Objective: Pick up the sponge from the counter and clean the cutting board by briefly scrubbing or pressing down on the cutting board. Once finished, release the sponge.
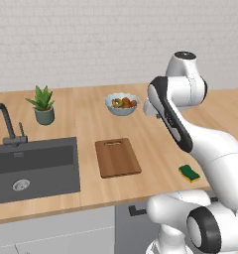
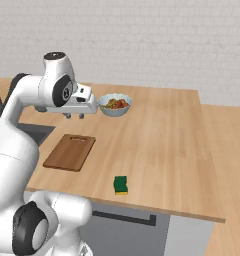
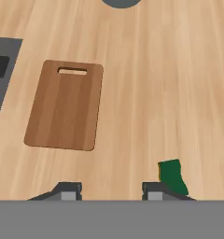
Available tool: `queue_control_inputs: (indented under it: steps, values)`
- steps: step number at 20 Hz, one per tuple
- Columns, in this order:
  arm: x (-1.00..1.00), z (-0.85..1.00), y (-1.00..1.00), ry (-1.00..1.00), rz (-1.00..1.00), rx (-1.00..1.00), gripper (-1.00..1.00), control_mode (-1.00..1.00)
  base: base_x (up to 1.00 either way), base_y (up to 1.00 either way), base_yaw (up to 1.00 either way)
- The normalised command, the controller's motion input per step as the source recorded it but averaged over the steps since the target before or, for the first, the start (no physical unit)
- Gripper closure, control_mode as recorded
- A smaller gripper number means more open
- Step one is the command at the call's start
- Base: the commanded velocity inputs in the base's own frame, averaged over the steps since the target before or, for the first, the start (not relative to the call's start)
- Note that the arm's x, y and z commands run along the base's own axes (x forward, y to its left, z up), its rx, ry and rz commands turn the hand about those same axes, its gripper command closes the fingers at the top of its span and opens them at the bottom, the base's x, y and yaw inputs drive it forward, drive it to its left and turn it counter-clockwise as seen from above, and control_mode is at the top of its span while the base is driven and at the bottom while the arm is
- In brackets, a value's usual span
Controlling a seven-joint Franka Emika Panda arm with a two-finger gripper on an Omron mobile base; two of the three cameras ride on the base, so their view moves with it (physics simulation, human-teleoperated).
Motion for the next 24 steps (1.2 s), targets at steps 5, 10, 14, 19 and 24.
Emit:
queue_control_inputs:
  steps: [5,10,14,19,24]
  values:
    - [-0.07,-0.24,-0.63,0.0,0.0,0.03,-1.0,-1.0,0.0,0.0,0.0]
    - [-0.46,-0.8,-1.0,0.0,0.07,-0.09,-1.0,-1.0,0.0,0.0,0.0]
    - [-0.36,-0.71,-0.82,0.0,0.15,-0.01,-1.0,-1.0,0.0,0.0,0.0]
    - [-0.05,-0.46,-0.21,0.0,0.0,0.0,-1.0,-1.0,0.0,0.0,0.0]
    - [0.09,-0.47,-0.01,0.03,-0.02,0.0,-1.0,-1.0,0.0,0.0,0.0]
